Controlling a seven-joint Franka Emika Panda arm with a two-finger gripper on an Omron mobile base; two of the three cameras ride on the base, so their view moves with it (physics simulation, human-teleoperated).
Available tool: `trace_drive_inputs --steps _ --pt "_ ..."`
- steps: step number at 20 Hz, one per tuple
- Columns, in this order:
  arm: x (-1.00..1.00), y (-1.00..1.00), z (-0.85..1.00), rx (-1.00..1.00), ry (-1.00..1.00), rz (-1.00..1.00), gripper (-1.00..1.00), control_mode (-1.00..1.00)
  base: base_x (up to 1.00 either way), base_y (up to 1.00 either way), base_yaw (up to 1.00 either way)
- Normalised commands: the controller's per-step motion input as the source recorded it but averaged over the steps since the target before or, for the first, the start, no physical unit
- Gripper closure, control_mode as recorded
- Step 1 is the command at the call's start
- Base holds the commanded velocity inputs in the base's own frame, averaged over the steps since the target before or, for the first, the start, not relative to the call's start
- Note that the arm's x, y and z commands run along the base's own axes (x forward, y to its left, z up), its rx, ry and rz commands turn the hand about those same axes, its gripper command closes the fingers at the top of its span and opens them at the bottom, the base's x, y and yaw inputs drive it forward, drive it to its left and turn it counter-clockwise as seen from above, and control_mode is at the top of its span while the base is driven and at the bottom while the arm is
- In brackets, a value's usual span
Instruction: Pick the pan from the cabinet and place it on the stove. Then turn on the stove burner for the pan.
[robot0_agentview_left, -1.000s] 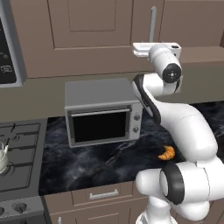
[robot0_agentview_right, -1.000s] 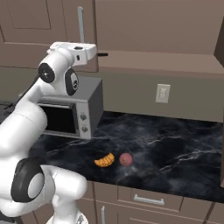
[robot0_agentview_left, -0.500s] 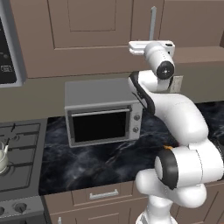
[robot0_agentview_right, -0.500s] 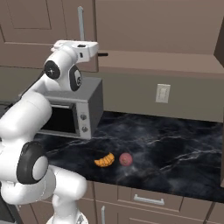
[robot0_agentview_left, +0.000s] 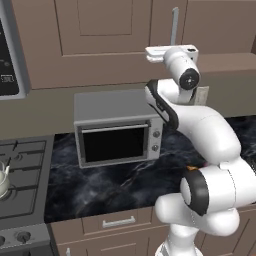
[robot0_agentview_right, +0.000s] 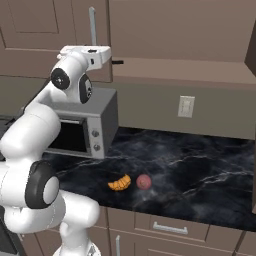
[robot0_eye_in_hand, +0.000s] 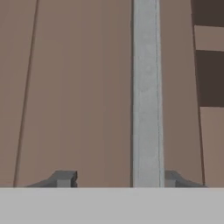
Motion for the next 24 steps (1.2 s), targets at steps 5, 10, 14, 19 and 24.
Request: trace_drive_inputs --steps 5,10,14,19,24 --pt "0.23 0.04 -0.04 -0.03 0.05 0.01 1.00 -1.00 0.00 0.00 0.00" --pt "0.00 -0.08 -0.03 0.00 0.05 0.00 1.00 -1.00 0.00 0.00 0.00" --pt "0.00 -0.27 -0.04 0.00 0.00 0.00 1.00 -1.00 0.00 0.00 0.00" --pt "-0.04 -0.18 -0.09 0.00 0.00 0.00 1.00 -1.00 0.00 0.00 0.00" --pt "-0.56 -0.01 -0.07 0.00 -0.04 -0.01 1.00 -1.00 0.00 0.00 0.00"
